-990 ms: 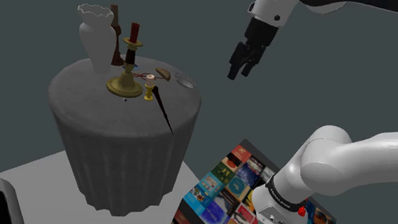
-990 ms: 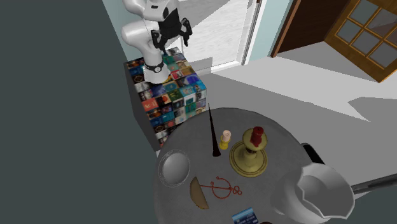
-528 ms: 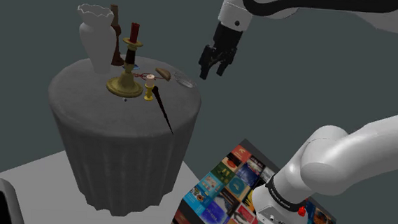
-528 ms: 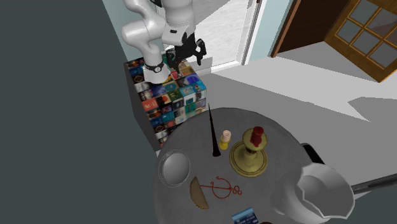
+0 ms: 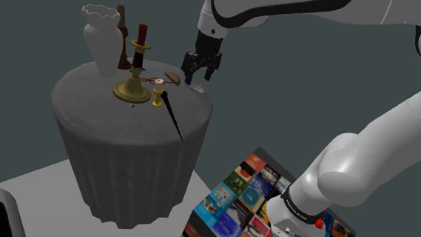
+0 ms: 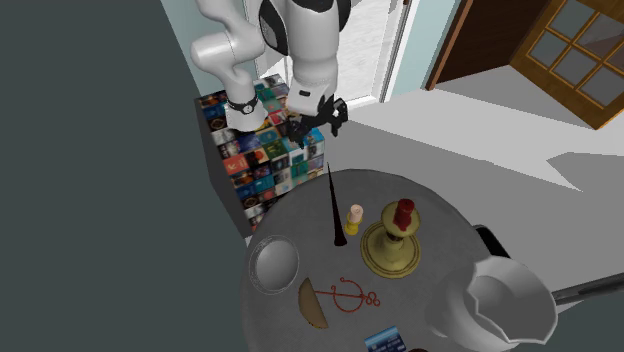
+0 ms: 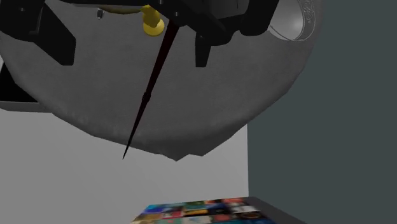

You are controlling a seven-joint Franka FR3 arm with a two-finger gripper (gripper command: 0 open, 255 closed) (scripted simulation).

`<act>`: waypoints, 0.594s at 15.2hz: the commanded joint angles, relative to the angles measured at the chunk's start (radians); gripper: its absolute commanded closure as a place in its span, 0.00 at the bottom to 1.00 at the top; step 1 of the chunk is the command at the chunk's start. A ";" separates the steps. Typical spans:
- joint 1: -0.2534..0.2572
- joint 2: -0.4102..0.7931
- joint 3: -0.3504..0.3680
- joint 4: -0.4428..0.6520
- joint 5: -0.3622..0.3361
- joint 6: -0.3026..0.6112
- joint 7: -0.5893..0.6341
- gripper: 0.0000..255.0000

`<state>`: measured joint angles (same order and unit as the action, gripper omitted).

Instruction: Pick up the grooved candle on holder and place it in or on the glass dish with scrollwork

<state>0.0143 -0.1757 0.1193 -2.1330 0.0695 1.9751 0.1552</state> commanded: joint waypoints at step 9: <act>0.018 0.410 0.016 0.335 -0.101 0.066 0.102 0.00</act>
<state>0.0278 0.1941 0.1351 -1.8394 -0.0209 2.0445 0.2456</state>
